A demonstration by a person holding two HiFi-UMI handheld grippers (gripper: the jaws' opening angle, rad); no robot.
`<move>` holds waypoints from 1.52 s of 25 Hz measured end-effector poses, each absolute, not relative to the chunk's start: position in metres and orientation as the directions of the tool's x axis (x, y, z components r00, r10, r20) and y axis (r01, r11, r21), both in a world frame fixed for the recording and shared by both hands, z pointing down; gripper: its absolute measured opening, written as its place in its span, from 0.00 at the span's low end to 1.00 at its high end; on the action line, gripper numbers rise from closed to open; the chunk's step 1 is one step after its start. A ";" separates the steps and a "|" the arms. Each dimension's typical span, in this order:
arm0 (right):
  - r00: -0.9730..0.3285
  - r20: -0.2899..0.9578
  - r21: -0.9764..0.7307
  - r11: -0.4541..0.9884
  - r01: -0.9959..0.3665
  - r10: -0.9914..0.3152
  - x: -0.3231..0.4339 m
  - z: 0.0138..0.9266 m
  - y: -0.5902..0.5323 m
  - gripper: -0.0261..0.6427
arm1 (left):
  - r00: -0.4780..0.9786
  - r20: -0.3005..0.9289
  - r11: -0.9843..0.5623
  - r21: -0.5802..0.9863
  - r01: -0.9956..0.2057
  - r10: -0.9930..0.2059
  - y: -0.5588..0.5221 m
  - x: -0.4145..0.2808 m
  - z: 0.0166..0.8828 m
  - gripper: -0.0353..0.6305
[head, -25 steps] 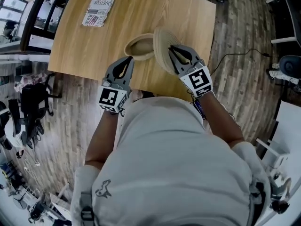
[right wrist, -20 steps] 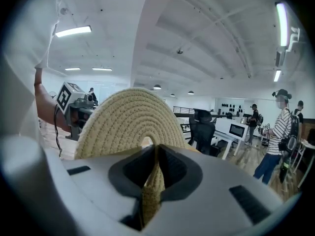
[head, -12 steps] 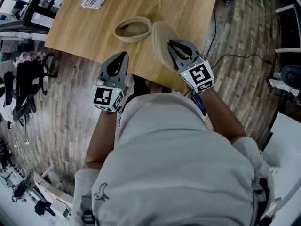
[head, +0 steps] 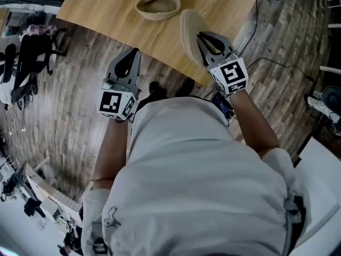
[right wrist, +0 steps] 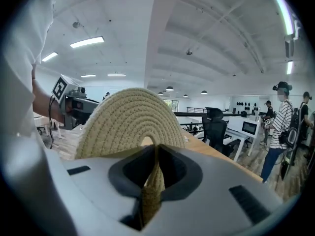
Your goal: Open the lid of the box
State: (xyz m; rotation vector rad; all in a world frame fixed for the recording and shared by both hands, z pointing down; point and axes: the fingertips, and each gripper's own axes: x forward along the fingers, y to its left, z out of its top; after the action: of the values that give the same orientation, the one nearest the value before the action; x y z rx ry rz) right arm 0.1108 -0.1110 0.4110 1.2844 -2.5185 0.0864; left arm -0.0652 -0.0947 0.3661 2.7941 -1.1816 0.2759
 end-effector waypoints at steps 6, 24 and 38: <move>-0.545 0.298 0.094 0.592 -0.800 -0.784 0.093 0.407 -0.088 0.09 | 0.689 0.194 -0.697 0.031 -0.716 -0.699 -0.073 -0.083 0.369 0.06; -0.477 0.267 0.129 0.522 -0.843 -0.837 0.024 0.384 0.018 0.09 | 0.744 0.120 -0.745 0.046 -0.665 -0.657 0.015 -0.160 0.352 0.06; -0.448 0.243 0.113 0.484 -0.868 -0.860 -0.008 0.371 0.102 0.09 | 0.773 0.089 -0.772 0.046 -0.633 -0.628 0.072 -0.197 0.344 0.06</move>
State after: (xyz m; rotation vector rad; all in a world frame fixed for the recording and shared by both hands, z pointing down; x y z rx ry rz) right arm -0.0079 0.1016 0.3709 1.4714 -2.4659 0.0397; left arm -0.1969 0.0717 0.3443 2.8884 -1.0295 0.1049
